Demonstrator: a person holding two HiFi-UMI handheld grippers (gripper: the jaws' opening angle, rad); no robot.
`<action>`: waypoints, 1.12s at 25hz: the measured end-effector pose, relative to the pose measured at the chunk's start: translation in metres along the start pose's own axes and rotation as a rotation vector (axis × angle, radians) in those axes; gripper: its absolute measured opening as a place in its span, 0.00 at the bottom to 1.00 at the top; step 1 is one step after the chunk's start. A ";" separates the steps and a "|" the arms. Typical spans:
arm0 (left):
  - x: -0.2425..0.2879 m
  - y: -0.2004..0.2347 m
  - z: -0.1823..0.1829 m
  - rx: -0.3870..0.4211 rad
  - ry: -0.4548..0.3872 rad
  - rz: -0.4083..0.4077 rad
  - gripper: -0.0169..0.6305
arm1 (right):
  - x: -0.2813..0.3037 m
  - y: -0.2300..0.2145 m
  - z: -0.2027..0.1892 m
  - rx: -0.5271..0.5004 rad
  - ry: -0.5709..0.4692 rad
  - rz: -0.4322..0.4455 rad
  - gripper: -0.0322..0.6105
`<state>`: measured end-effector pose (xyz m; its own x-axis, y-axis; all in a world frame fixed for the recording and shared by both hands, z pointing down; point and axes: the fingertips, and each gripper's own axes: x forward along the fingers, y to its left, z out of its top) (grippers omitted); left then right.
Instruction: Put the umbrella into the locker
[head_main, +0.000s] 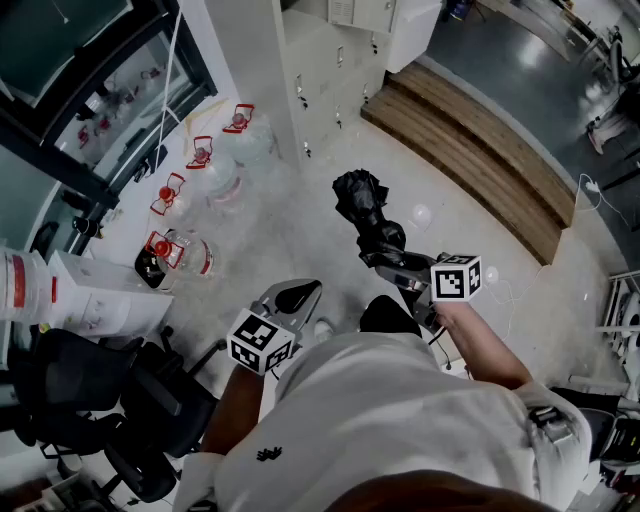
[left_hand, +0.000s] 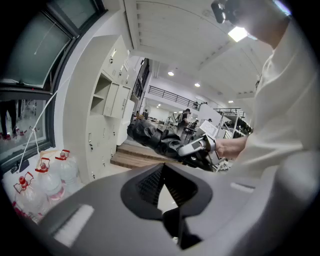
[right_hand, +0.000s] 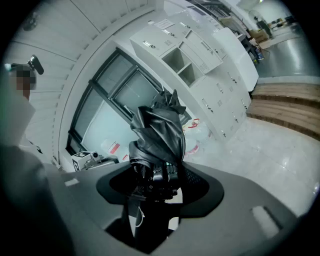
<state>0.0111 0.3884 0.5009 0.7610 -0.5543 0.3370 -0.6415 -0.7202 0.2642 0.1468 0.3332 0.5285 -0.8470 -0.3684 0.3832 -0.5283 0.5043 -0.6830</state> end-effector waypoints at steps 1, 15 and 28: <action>-0.001 0.002 -0.001 -0.006 -0.007 -0.002 0.11 | 0.002 0.001 -0.001 0.008 -0.004 0.000 0.43; 0.087 0.070 0.071 -0.011 -0.019 0.012 0.11 | 0.035 -0.072 0.110 -0.059 0.023 -0.010 0.43; 0.200 0.128 0.148 0.009 -0.057 0.042 0.11 | 0.056 -0.156 0.231 -0.145 0.041 0.001 0.43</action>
<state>0.0952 0.1235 0.4687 0.7378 -0.6068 0.2957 -0.6724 -0.6992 0.2429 0.1951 0.0535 0.5130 -0.8478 -0.3372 0.4094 -0.5277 0.6134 -0.5876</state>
